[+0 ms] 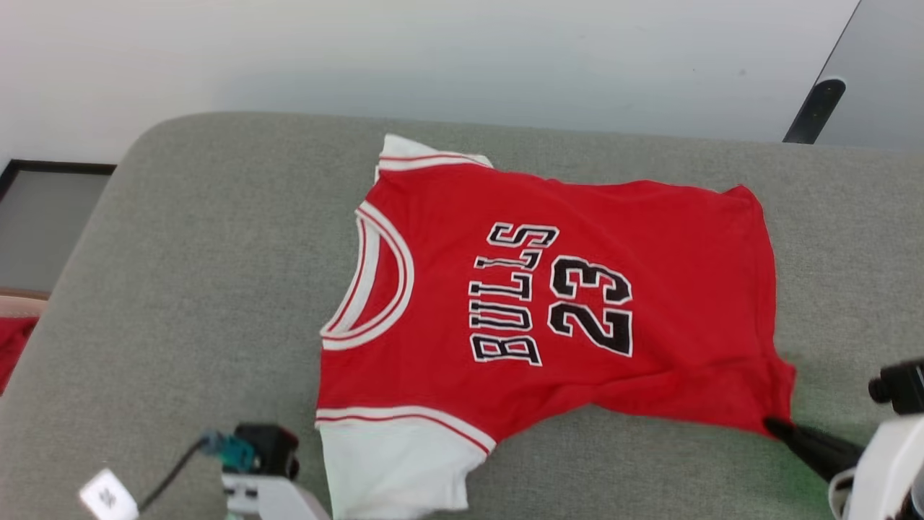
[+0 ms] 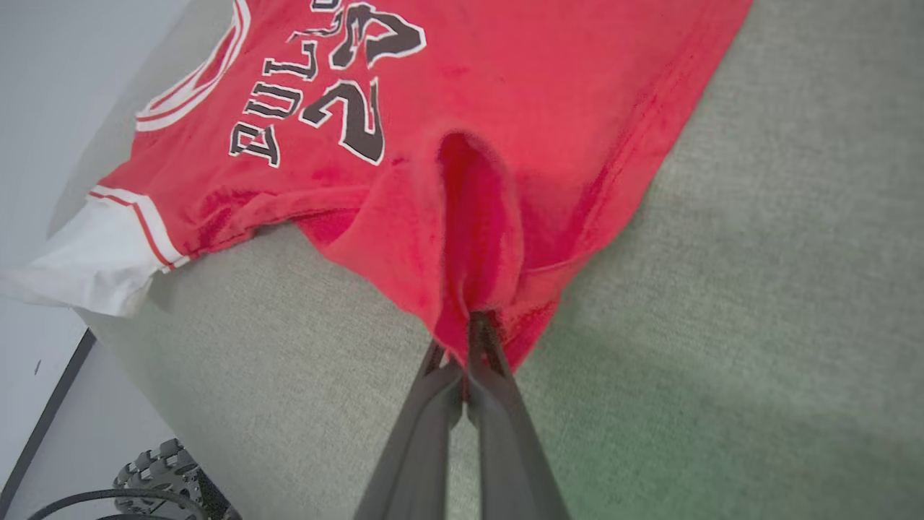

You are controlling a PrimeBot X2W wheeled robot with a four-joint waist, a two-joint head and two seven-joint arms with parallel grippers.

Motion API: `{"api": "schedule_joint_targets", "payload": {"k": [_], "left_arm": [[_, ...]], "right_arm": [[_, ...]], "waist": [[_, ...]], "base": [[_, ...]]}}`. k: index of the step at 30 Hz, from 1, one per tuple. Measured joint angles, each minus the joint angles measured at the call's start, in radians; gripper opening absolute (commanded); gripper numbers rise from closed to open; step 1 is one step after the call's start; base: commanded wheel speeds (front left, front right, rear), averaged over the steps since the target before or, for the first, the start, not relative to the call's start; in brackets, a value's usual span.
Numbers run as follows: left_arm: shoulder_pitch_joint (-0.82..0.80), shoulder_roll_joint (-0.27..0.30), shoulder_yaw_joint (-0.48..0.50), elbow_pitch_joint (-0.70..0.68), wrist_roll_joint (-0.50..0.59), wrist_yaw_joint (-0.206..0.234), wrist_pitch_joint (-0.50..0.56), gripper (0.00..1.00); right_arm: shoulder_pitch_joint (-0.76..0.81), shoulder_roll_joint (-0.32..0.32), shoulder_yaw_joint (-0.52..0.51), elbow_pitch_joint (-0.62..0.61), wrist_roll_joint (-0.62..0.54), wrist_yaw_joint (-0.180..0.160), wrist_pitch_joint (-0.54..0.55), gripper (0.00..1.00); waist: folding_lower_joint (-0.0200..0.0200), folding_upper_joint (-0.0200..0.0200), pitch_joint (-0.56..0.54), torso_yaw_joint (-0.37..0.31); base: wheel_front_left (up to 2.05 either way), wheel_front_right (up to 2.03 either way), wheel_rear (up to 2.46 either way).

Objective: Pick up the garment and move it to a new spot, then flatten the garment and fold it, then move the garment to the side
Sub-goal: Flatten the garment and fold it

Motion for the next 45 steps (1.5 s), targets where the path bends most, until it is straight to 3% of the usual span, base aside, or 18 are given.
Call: {"api": "schedule_joint_targets", "payload": {"k": [6,10,15,17,21,24,35,40,45], "left_arm": [[0.072,0.025,-0.006,-0.099,-0.017,0.077,0.009,0.00],[0.060,0.076,0.016,-0.159,0.017,0.114,0.000,0.00],[-0.030,0.155,0.060,-0.184,0.064,0.123,0.022,0.00],[-0.078,0.182,0.073,-0.173,0.081,0.106,0.042,0.00],[-0.205,0.205,0.080,-0.117,0.121,0.029,0.090,0.00],[-0.316,0.191,0.077,-0.041,0.156,-0.053,0.117,0.00],[-0.609,-0.018,-0.013,0.403,0.191,-0.346,0.207,0.00],[-0.659,-0.093,-0.042,0.582,0.181,-0.424,0.227,0.00],[-0.679,-0.133,-0.067,0.695,0.161,-0.458,0.272,0.00]], "right_arm": [[0.090,-0.040,-0.021,-0.057,0.023,0.000,-0.008,0.00],[0.137,-0.064,-0.048,-0.089,0.037,0.000,-0.018,0.00],[0.142,-0.064,-0.088,-0.120,0.048,0.000,-0.016,0.00],[0.141,-0.058,-0.111,-0.124,0.048,0.000,-0.013,0.00],[0.107,-0.041,-0.151,-0.113,0.030,0.000,0.015,0.00],[0.066,-0.019,-0.179,-0.080,-0.002,0.000,0.049,0.00],[-0.082,0.177,-0.229,0.107,-0.140,0.000,0.224,0.00],[-0.127,0.254,-0.241,0.156,-0.192,0.000,0.295,0.00],[-0.147,0.281,-0.257,0.167,-0.221,0.000,0.353,0.00]], "waist": [[0.0000,0.0000,0.012,-0.012],[0.0000,0.0000,0.021,-0.023],[0.0000,0.0000,0.032,-0.044],[0.0000,0.0000,0.037,-0.053],[0.0000,0.0000,0.051,-0.069],[0.0000,0.0000,0.063,-0.080],[0.0000,0.0000,0.119,-0.111],[0.0000,0.0000,0.150,-0.119],[0.0000,0.0000,0.163,-0.122]], "base": [[0.00,0.00,0.00],[0.00,0.00,0.00],[0.00,0.00,0.00],[0.00,0.00,0.00],[0.00,0.00,0.00],[0.00,0.00,0.00],[0.00,0.00,0.00],[0.00,0.00,0.00],[0.00,0.00,0.00]]}}
